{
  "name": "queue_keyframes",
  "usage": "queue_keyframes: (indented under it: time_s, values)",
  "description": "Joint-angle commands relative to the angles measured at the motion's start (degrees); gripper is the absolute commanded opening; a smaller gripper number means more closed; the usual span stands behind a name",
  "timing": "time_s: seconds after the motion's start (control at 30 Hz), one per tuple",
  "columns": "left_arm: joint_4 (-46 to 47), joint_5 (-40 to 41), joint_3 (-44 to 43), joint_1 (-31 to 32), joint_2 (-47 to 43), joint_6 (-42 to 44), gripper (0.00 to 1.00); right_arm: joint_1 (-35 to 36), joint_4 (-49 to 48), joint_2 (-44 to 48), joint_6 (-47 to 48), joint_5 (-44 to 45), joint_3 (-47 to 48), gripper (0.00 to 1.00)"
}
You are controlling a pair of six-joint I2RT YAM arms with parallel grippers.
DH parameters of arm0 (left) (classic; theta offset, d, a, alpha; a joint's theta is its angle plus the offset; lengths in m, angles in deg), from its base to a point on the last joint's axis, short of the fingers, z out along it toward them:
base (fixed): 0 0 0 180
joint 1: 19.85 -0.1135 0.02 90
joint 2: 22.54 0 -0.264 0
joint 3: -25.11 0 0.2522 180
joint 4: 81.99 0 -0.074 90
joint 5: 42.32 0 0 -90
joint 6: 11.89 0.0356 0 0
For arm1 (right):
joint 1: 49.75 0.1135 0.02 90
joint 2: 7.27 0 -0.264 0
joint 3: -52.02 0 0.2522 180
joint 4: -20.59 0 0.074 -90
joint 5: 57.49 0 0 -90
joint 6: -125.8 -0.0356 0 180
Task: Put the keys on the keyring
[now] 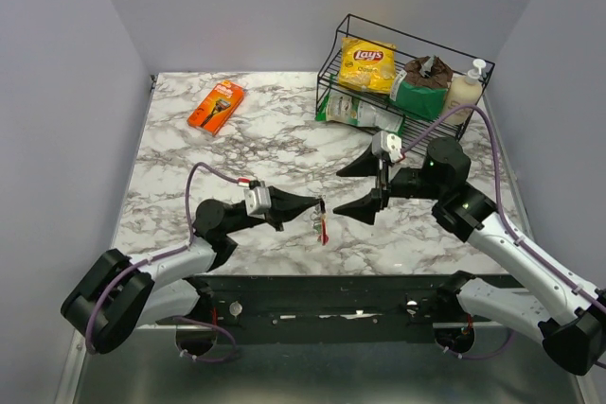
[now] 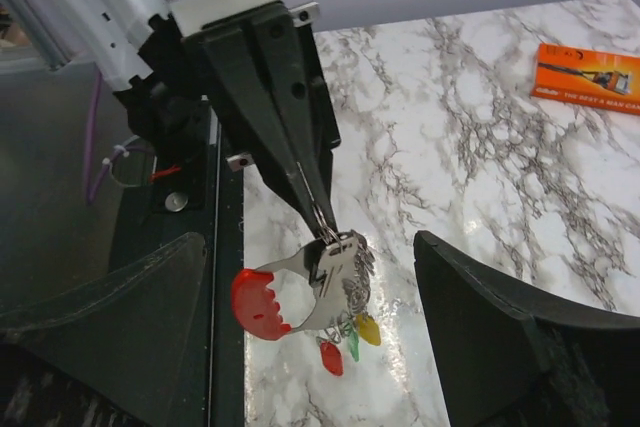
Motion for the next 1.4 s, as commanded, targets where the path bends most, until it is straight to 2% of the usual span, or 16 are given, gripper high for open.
queue_keyframes:
  time_s: [0.0,0.1,0.17,0.43,0.53,0.73,1.13,1.33,1.37]
  values:
    - [24.6,-6.5,-0.6,-1.8,3.5,-10.7,0.00,-0.4,-1.9,-0.1,1.9,-6.6,-0.3,0.91]
    - [24.5,-8.4,-2.0,-1.9,4.6,-11.7,0.00,-0.4,-2.2,-0.5,1.9,-8.4,0.1,0.89]
    - [24.5,-8.1,-2.1,-1.8,4.2,-11.3,0.00,-0.4,-2.3,-1.2,1.9,-9.4,0.6,0.81]
    - [22.8,-9.2,-3.7,-2.0,2.0,-12.1,0.00,-0.3,-2.4,-5.2,2.4,-9.4,-0.5,0.76]
    - [21.6,-9.6,-3.9,-2.0,1.1,-12.1,0.00,-0.4,-2.4,-6.3,2.4,-9.1,0.0,0.68]
    - [19.8,-9.7,-4.0,-1.9,-0.2,-11.7,0.00,-0.3,-2.7,-7.9,2.6,-10.7,0.7,0.64]
    - [19.2,-9.9,-4.2,-2.0,-0.1,-11.8,0.00,-0.4,-3.0,-8.6,1.3,-13.8,1.7,0.38]
    - [19.0,-9.8,-3.9,-1.9,-0.4,-11.9,0.00,-0.4,-3.3,-9.0,0.3,-14.5,2.1,0.20]
    - [19.0,-9.8,-3.9,-1.9,-0.5,-11.8,0.00,-0.4,-3.3,-9.2,0.2,-14.5,2.0,0.13]
